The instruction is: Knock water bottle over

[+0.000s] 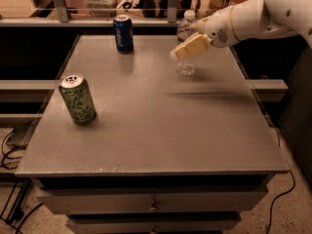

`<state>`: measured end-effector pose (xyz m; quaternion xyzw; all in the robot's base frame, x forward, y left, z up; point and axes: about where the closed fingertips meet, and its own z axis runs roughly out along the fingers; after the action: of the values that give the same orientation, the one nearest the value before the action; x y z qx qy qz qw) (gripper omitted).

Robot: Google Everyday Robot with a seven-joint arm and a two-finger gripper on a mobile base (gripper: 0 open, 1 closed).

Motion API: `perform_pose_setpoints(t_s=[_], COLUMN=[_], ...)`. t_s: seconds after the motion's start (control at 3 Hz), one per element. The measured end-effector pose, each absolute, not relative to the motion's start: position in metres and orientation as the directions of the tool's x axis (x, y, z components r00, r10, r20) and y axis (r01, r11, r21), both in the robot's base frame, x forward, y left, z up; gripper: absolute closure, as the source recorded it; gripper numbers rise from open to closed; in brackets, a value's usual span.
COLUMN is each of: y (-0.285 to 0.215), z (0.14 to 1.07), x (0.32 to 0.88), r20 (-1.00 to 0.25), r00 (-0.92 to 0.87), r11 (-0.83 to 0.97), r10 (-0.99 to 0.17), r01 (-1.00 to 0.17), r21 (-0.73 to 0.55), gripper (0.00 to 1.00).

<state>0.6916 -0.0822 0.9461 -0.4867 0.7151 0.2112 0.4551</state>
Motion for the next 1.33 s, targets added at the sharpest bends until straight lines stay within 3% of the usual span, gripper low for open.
perform_pose_setpoints(t_s=[0.67, 1.0, 1.33], y=[-0.052, -0.048, -0.065], z=[0.945, 0.95, 0.959], x=[0.701, 0.695, 0.687], r20=[-0.848, -0.794, -0.696], r00=[-0.074, -0.032, -0.01], r11=[0.38, 0.361, 0.35], r10=[-0.525, -0.607, -0.718], r01=[-0.912, -0.901, -0.869], r21=[-0.156, -0.24, -0.349], gripper=[0.71, 0.94, 1.0])
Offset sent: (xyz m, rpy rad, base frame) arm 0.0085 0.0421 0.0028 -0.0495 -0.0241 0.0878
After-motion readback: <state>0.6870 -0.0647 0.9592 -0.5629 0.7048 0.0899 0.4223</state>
